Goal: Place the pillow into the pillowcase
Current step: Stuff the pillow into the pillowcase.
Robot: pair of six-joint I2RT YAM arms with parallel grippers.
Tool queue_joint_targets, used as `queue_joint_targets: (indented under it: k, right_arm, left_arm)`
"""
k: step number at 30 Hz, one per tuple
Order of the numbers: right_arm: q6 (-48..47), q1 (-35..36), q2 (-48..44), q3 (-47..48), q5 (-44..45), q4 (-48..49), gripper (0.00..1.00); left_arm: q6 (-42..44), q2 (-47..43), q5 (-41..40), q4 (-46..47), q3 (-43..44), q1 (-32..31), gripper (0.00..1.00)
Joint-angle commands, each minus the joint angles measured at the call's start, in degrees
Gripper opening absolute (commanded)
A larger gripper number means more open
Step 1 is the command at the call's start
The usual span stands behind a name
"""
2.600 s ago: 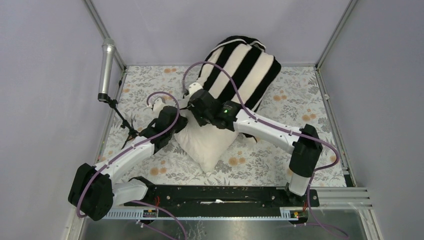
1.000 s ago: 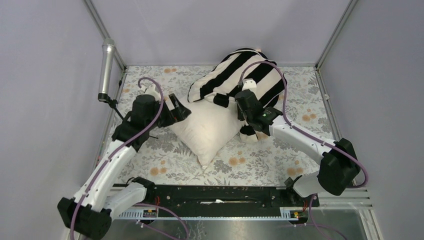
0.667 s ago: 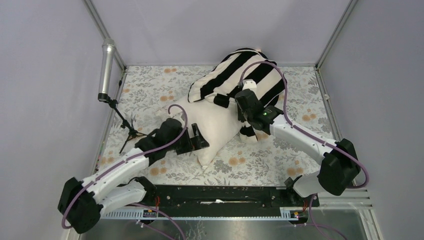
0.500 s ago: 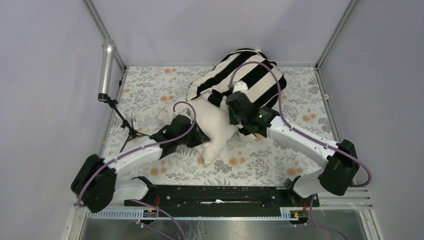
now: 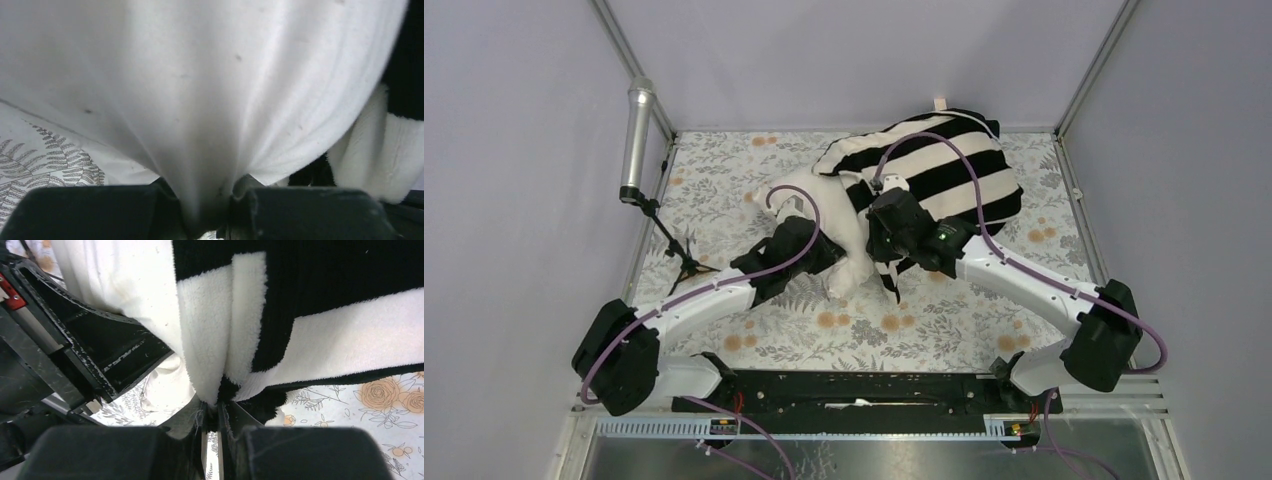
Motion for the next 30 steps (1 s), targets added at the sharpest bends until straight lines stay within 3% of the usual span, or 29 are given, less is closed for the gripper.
queue_joint_targets:
  k: [1, 5, 7, 12, 14, 17, 21, 23, 28, 30]
  right_arm:
    - [1.39, 1.53, -2.82, 9.52, -9.63, 0.86, 0.00]
    - [-1.59, 2.73, -0.56, 28.62, -7.91, -7.86, 0.00]
    - [-5.09, 6.00, 2.45, 43.79, -4.37, -12.43, 0.00]
    - [-8.42, 10.61, 21.01, 85.86, -2.82, -29.59, 0.00]
    - [-8.02, 10.58, 27.28, 94.93, -4.29, -33.23, 0.00]
    - [-5.57, 10.58, 27.52, 85.47, -7.06, -30.48, 0.00]
    - [-4.27, 10.59, 22.06, 70.18, -7.08, -22.03, 0.00]
    - [-4.87, 10.30, 22.97, 71.91, -6.27, -23.27, 0.00]
    - [-7.37, 9.79, 29.48, 89.95, -2.35, -31.35, 0.00]
    - [-7.75, 9.87, 28.28, 89.96, -1.00, -31.24, 0.00]
  left_arm:
    - [0.94, -4.22, -3.33, 11.15, 7.51, -1.24, 0.00]
    - [6.45, -7.24, -2.36, 5.70, 15.70, -4.21, 0.00]
    - [8.68, -8.28, -1.14, 2.82, 20.99, -5.72, 0.00]
    - [9.67, -10.73, -1.95, -4.65, 30.26, -6.98, 0.00]
    - [8.22, -10.72, -4.22, -8.78, 32.92, -6.91, 0.00]
    - [3.37, -10.49, -8.61, -14.10, 33.31, -5.37, 0.00]
    - [-7.78, -12.27, -1.52, -9.08, 21.82, 3.83, 0.00]
    - [-8.79, -11.65, 0.11, -7.28, 17.27, 6.32, 0.00]
    - [-2.82, -7.18, 2.72, -6.44, 13.68, 6.76, 0.00]
    - [-0.06, -5.83, 6.17, -4.93, 13.64, 6.11, 0.00]
